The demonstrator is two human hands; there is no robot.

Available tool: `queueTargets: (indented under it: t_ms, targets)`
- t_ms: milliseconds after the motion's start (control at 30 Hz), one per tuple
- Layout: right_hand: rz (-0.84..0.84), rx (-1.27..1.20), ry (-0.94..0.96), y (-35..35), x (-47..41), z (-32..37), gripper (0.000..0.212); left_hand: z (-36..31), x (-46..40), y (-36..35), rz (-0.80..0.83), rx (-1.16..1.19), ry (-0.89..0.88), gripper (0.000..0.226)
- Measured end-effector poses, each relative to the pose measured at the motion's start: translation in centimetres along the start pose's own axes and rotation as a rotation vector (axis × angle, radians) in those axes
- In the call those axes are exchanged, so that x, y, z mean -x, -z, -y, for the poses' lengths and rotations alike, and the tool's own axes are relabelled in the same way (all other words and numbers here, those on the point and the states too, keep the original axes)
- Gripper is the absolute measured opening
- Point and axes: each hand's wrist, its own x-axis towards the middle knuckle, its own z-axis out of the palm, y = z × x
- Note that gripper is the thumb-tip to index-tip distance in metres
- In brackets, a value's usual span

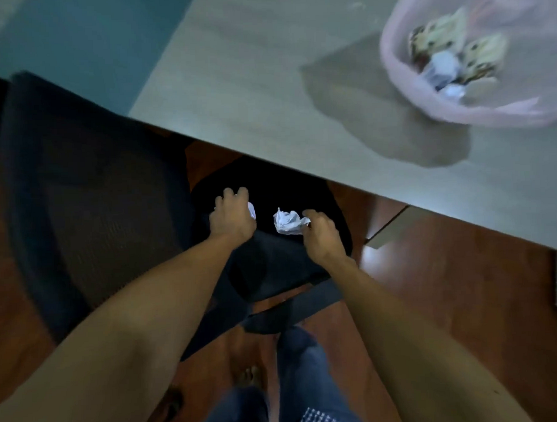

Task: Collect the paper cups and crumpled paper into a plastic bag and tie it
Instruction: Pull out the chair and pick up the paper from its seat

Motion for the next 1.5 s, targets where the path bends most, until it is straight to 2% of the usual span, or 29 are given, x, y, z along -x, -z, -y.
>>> queueTargets:
  t_ms: [167,300,433,667,833,1100,1167,1267,1333,1433,1500]
  targets:
    - [-0.143,0.005,-0.008,6.9,6.3,2.8,0.021,-3.0,5.4,7.1,-0.028,0.147,-0.158,0.037]
    - [-0.328,-0.074,-0.009,12.5,10.4,4.5,0.015,-5.2,8.6,12.7,-0.112,0.187,-0.294,0.04]
    - [-0.492,-0.18,-0.047,18.4,12.8,5.5,0.033,-8.5,10.1,17.0,-0.174,0.249,-0.379,0.042]
    - [-0.752,-0.217,0.008,28.6,11.2,5.2,0.029,-17.0,8.3,20.9,-0.25,0.278,-0.493,0.046]
    - [-0.783,-0.248,-0.049,34.4,6.3,2.9,0.025,-24.2,4.3,21.6,-0.242,0.284,-0.521,0.046]
    - [-0.71,-0.212,-0.129,39.7,-2.7,-1.7,0.027,-34.3,-4.2,20.0,-0.199,0.24,-0.522,0.048]
    - [-0.677,-0.226,-0.13,39.9,-5.0,-2.5,0.037,-36.0,-6.1,19.2,-0.188,0.26,-0.523,0.049]
    - [-0.627,-0.252,-0.123,39.8,-7.8,-3.2,0.058,-37.2,-8.4,18.0,-0.201,0.269,-0.529,0.067]
    - [-0.636,-0.253,-0.108,39.3,-8.8,-3.8,0.049,-36.8,-9.2,17.2,-0.218,0.262,-0.543,0.07]
    - [-0.679,-0.254,-0.107,38.6,-8.9,-3.9,0.024,-35.4,-9.2,17.1,-0.278,0.205,-0.565,0.055]
    - [-0.691,-0.234,-0.11,38.3,-8.8,-3.5,0.016,-34.2,-8.9,17.6,-0.334,0.146,-0.575,0.046]
